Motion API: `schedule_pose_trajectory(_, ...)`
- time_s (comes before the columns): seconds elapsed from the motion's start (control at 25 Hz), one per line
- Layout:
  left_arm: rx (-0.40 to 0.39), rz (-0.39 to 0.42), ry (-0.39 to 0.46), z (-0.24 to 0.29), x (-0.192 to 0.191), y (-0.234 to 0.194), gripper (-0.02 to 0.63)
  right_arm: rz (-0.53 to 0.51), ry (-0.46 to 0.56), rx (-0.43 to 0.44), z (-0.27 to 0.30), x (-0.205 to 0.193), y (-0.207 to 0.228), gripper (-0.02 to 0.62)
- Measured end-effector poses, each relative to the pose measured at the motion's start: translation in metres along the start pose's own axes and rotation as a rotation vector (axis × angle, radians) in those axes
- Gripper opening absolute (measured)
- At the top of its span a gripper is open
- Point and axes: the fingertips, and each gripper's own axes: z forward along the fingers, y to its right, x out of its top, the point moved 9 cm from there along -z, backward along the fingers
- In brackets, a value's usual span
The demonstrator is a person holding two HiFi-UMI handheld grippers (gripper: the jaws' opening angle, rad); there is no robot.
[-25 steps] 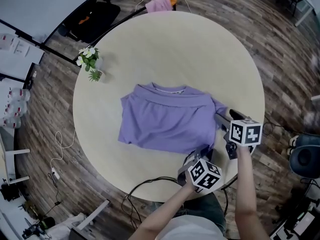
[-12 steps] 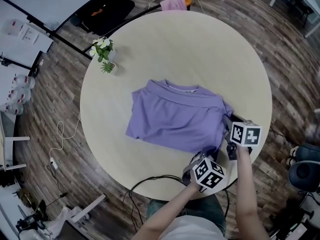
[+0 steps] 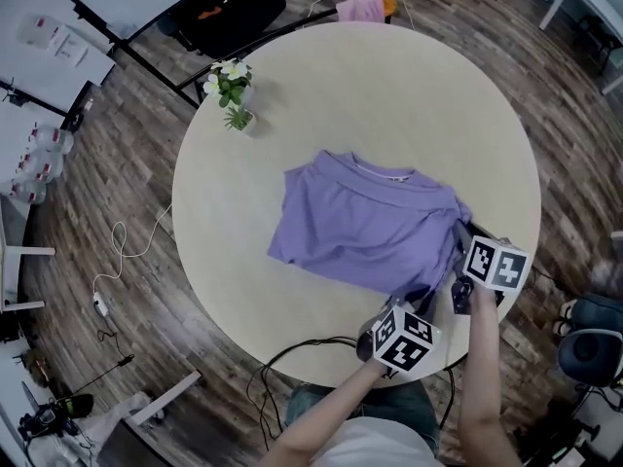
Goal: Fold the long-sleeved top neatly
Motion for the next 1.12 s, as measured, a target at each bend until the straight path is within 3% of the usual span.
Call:
schedule_pose_trajectory(0.56,0.031,-0.125,0.221,-0.119,0.002,-0.069,0.034,-0.051,0.084,0.054,-0.015,0.040,-0.120,0.080)
schedule_pose_trajectory(1.12,0.106,-0.270,0.344,-0.205,-0.017,-0.163,0.035,-0.198,0.084,0.087,0.023,0.071,-0.253,0.080)
